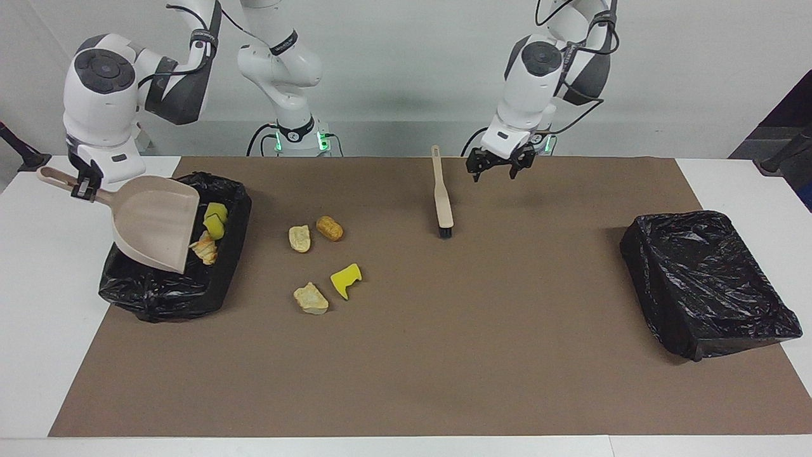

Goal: Sweep and dump trash in bin

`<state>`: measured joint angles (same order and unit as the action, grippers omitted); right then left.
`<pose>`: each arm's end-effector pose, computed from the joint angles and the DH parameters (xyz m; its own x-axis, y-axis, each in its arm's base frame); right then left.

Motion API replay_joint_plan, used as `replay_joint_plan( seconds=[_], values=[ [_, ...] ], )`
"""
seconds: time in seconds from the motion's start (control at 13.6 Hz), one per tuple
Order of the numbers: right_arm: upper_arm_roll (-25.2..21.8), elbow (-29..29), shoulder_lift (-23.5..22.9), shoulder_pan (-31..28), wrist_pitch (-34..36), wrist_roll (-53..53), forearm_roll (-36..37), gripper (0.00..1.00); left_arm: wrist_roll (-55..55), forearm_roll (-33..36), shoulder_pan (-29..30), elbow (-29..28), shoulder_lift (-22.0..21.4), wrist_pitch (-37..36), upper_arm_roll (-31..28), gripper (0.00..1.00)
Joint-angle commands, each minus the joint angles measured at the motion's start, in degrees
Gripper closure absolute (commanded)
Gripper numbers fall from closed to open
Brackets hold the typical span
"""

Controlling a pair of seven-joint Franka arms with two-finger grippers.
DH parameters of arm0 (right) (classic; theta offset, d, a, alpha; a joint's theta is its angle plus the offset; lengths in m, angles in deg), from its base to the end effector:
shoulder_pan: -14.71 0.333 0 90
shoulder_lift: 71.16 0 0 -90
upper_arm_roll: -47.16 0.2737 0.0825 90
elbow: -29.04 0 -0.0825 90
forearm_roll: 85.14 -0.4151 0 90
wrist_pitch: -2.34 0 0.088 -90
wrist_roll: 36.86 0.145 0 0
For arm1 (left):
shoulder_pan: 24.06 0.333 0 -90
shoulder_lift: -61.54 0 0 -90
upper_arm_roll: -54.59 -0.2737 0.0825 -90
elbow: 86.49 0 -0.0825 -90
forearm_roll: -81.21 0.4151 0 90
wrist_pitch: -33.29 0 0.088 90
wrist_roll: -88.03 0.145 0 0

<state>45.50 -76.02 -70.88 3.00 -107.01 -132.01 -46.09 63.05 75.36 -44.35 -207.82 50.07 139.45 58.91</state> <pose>0.5768 -0.2068 0.4667 -0.0666 0.7917 -0.6073 0.9978 0.0482 -0.0466 0.4710 -0.2289 0.4039 0.9949 0.0377 -0.0940 0.0422 -0.9981 0.0455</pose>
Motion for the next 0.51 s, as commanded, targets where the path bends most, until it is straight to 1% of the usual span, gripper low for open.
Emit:
replay_joint_plan(
  seconds=[0.0,0.15,0.22,0.37,0.44],
  values=[
    [0.7,3.5,0.8,0.2,0.0,-2.6,1.2,1.00,9.4,0.6,7.3,4.2,1.4,-3.8,0.5,0.00],
    [1.0,6.6,0.6,0.2,0.8,-1.9,0.2,1.00,16.0,1.0,12.0,5.6,1.8,-3.8,0.4,0.00],
    [1.9,7.8,0.3,0.2,1.6,-0.2,-2.2,1.00,18.7,1.0,14.3,7.0,2.1,-4.1,0.4,0.00],
    [3.1,9.3,-0.7,0.4,2.6,7.9,-9.5,1.00,23.1,1.0,17.6,11.4,4.3,-6.6,0.3,0.00],
    [3.9,9.3,-0.8,2.2,2.6,14.0,-12.1,1.00,24.4,1.0,19.0,14.2,5.4,-8.6,0.3,0.00]
  ],
)
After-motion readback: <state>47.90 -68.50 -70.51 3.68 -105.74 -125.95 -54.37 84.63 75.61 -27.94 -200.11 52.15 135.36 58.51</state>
